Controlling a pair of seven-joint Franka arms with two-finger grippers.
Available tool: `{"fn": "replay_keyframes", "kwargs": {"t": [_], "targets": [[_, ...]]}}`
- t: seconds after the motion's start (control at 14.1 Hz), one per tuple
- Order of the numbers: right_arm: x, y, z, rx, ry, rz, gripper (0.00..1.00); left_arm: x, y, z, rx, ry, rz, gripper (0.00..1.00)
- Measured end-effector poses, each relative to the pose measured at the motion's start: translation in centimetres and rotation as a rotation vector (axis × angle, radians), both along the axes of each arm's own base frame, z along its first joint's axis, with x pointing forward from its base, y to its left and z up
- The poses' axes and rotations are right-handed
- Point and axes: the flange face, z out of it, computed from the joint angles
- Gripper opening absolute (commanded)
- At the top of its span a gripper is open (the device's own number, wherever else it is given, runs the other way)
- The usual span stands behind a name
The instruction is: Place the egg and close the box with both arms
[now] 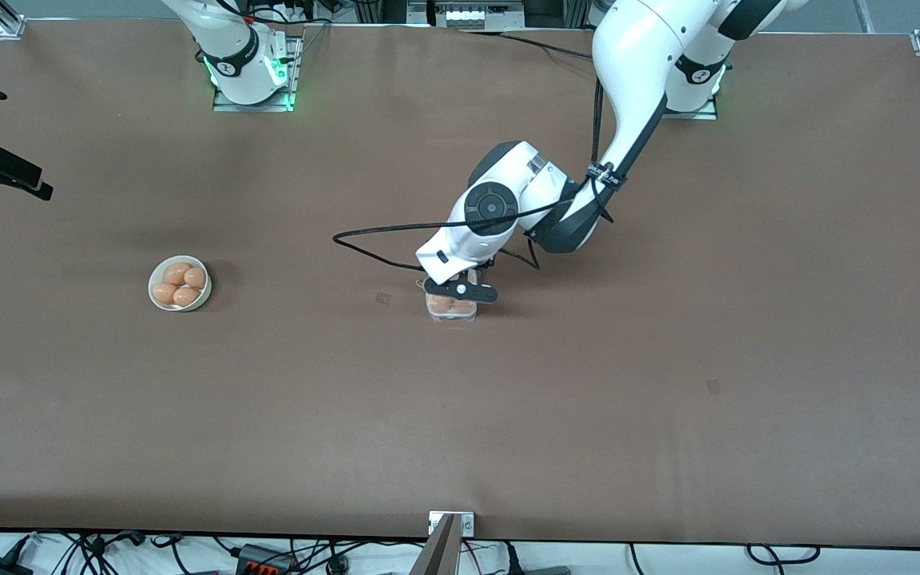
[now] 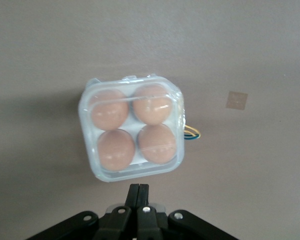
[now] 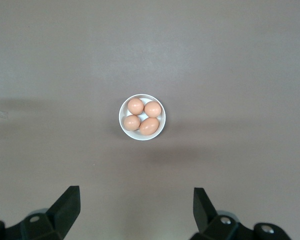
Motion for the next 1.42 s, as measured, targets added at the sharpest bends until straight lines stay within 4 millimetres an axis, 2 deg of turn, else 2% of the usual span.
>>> {"fn": "replay_keyframes", "kwargs": {"t": [0.14,0.28,0.43,0.5,0.64,0.78,0.85,0.92,1.21,1.42], "targets": [[0.0,-0.1,0.0,0.0,0.0,-0.001,1.0,1.6,2.0,1.3,0.011,0.012,0.026,0.12],[0.0,-0.1,0.0,0.0,0.0,-0.001,1.0,3.8,5.5,3.8,0.021,0.025,0.052,0.14],[0.0,-0.1,0.0,0.0,0.001,-0.002,1.0,5.3,9.4,6.5,0.033,0.049,0.009,0.33],[0.0,-0.1,0.0,0.0,0.001,-0.002,1.0,5.9,11.4,7.9,0.035,0.059,-0.015,0.48],[0.0,-0.1,-0.1,0.001,0.003,-0.002,1.0,7.1,15.3,10.1,0.04,0.079,-0.028,0.55],[-0.1,-0.1,-0.1,0.001,0.005,-0.002,1.0,8.1,18.7,11.5,0.045,0.093,-0.007,0.67],[-0.1,-0.1,-0.1,0.001,0.006,-0.002,1.0,8.5,20.3,12.0,0.044,0.098,-0.007,0.93],[0.0,0.0,-0.1,0.001,0.005,0.0,1.0,8.9,21.7,12.6,0.041,0.1,-0.008,1.0],[0.2,1.3,0.3,-0.001,-0.002,0.023,1.0,9.5,27.1,15.6,0.037,0.109,-0.004,1.0],[0.3,1.6,0.6,-0.002,-0.007,0.03,1.0,9.3,32.5,18.3,0.029,0.122,-0.023,1.0]]}}
